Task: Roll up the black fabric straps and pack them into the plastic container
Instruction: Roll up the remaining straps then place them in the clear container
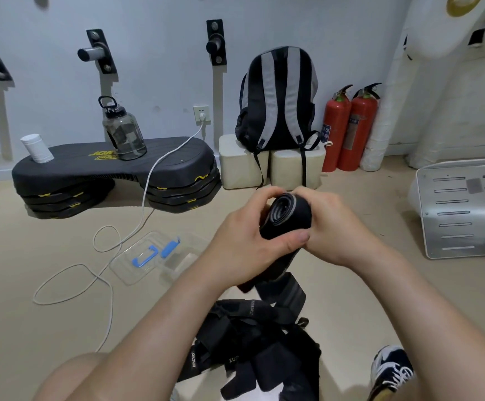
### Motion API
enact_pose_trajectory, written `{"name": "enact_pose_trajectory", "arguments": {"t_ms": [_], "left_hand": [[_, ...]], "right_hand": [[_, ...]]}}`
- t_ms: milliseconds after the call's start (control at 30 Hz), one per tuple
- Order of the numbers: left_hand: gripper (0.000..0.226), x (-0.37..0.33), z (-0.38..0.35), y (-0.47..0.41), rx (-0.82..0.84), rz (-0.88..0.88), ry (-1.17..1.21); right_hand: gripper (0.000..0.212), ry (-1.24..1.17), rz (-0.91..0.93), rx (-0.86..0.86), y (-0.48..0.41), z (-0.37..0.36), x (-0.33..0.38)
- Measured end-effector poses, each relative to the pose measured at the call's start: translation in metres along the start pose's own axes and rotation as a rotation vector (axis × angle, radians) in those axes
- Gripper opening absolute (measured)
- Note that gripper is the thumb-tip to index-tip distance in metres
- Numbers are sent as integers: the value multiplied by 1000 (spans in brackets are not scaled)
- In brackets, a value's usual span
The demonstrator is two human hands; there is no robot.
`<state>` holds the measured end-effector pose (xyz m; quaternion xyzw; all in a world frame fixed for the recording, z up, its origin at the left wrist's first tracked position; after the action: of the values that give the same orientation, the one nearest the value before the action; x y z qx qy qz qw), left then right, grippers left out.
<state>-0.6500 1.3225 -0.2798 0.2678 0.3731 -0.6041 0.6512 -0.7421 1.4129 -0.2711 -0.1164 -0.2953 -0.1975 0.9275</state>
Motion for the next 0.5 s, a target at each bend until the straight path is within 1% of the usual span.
{"name": "enact_pose_trajectory", "arguments": {"t_ms": [100,167,200,233,267,334,367,400,434,500], "left_hand": [[42,0,3,-3,-125,15,-61],[34,3,5,-5,-164,8,21],[32,5,6,-5,-173,9,85],[30,8,7,-5,-186,17,165],[30,10,9,-5,-203,26,264],[27,14,11,-3,-234,26,462],[25,15,10,-3,-236,23,527],[24,15,8,-3,-228,24,563],[23,15,5,-3,-211,23,578],[22,14,-3,-5,-173,11,574]], "right_hand": [[41,49,21,45,0,-9,6],[42,29,-1,70,1,-9,5],[44,-23,-14,84,2,-8,4],[46,-116,-32,91,3,-6,2],[47,-267,-50,94,5,-4,-1],[46,-673,-44,83,7,-1,-6],[42,-866,-42,71,8,-2,-8],[35,-1000,-55,55,8,-4,-8],[25,-1052,-80,36,8,-6,-9],[14,-1035,-124,8,9,-10,-7]]}}
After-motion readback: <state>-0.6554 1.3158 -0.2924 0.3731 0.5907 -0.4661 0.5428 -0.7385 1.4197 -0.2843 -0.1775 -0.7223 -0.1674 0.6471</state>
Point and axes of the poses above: each hand's wrist, its own y-axis away from the middle knuckle, its own z-axis out of the back of the hand, x = y × z, the point moved 7 cm from there along -y, towards the middle knuckle, and after that the axes turned 14 degrees about x, right-handed, at the moved point
